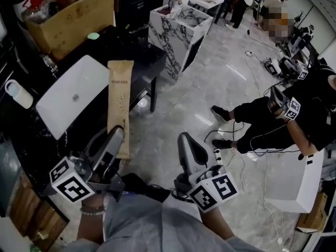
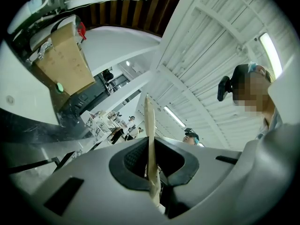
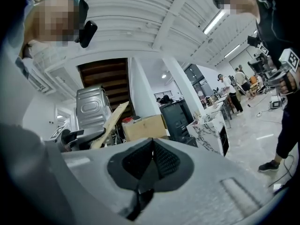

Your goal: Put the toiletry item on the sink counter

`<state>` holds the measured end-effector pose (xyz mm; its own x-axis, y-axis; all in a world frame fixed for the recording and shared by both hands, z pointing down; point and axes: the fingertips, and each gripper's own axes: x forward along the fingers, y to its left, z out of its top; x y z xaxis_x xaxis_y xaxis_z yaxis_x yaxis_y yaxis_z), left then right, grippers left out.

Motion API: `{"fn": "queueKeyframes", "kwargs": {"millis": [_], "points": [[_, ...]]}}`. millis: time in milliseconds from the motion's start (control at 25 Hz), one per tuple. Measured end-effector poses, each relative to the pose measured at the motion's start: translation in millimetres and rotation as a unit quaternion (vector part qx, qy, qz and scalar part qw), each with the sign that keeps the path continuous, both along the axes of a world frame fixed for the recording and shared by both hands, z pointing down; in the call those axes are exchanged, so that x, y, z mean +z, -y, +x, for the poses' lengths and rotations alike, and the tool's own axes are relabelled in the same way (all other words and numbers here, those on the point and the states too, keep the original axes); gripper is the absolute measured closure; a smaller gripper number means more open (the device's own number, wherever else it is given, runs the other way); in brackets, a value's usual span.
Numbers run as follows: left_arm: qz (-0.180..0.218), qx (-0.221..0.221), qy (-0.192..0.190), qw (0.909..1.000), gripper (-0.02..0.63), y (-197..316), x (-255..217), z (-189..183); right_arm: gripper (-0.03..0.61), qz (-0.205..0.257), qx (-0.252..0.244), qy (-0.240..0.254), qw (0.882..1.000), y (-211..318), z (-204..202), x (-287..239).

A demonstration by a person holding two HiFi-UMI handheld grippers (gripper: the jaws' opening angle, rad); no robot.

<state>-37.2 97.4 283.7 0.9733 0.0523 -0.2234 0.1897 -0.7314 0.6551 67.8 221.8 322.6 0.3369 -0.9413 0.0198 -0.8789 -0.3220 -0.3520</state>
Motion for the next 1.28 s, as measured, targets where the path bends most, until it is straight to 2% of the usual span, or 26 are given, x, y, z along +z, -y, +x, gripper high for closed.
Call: {"fn": "queueKeyframes", "kwargs": {"millis": [400,720,1040,1280], "points": [[0.004,-0.001,0.007,1.0,0.581,-5,2,19,0.58,0.004,0.007,0.013,1.0,-9,19,7],[0.005,0.023,0.006,0.9997,0.58,-5,9,55,0.58,0.0,0.03,0.005,1.0,-12,44,10],[-0.006,0.029,0.005,0.9995,0.58,24,14,101,0.58,-0.011,0.03,0.0,0.999,19,85,10],[-0.008,0.017,0.003,0.9998,0.58,57,13,133,0.58,-0.014,0.016,-0.002,1.0,55,118,9]]}}
